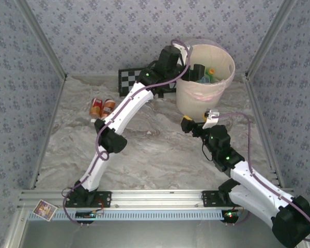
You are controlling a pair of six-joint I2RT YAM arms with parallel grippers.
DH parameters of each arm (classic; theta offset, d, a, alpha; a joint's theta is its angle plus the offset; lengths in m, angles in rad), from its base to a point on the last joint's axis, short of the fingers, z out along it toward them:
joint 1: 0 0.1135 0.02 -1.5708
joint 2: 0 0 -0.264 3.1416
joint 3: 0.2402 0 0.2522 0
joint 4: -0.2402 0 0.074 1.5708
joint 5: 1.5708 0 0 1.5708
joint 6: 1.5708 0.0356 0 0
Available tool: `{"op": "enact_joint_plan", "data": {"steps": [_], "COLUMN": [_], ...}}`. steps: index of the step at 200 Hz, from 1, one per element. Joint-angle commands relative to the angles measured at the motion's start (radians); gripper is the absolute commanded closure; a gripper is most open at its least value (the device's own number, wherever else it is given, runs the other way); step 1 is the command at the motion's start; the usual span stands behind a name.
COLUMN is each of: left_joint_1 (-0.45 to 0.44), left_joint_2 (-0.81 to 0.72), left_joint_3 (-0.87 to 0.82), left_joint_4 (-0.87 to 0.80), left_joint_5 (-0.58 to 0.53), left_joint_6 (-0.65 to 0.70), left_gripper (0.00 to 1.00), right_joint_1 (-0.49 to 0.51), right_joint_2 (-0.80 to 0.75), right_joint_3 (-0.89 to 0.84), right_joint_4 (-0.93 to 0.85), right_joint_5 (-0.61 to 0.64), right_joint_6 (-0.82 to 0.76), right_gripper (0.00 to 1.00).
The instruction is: Put the plastic bottles in the bin
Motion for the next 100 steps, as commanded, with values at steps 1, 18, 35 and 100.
{"op": "enact_joint_plan", "data": {"steps": [1,18,35,100], "left_joint_1": [-0.013,-0.012,-0.011,0.116], "left_joint_2": [-0.139,-0.233,-0.362,-0.857], "left_joint_3": [-0.054,-0.186,-0.395,-1.246], "left_joint_4": [-0.031,0.003,0.087,0.404], "left_joint_5": [-0.062,-0.098,-0.142,-0.224], "left_joint_6": [0.042,0.052,0.067,-0.012], "left_gripper": [0.04,0.03,0.02,0.00], "right_joint_1": [-0.003,-0.003,0.000,0.038], "right_joint_2": [0.000,0.003,0.005,0.094], "right_joint_3": [0.001,0.003,0.005,0.074], "right_joint_4": [0.026,0.028,0.029,0.002], "right_joint_5": [-0.004,-0.006,-0.007,0.000], "right_joint_6": [0.003,0.000,-0.006,-0.042], "right_gripper": [0.00,0.00,0.00,0.00]}}
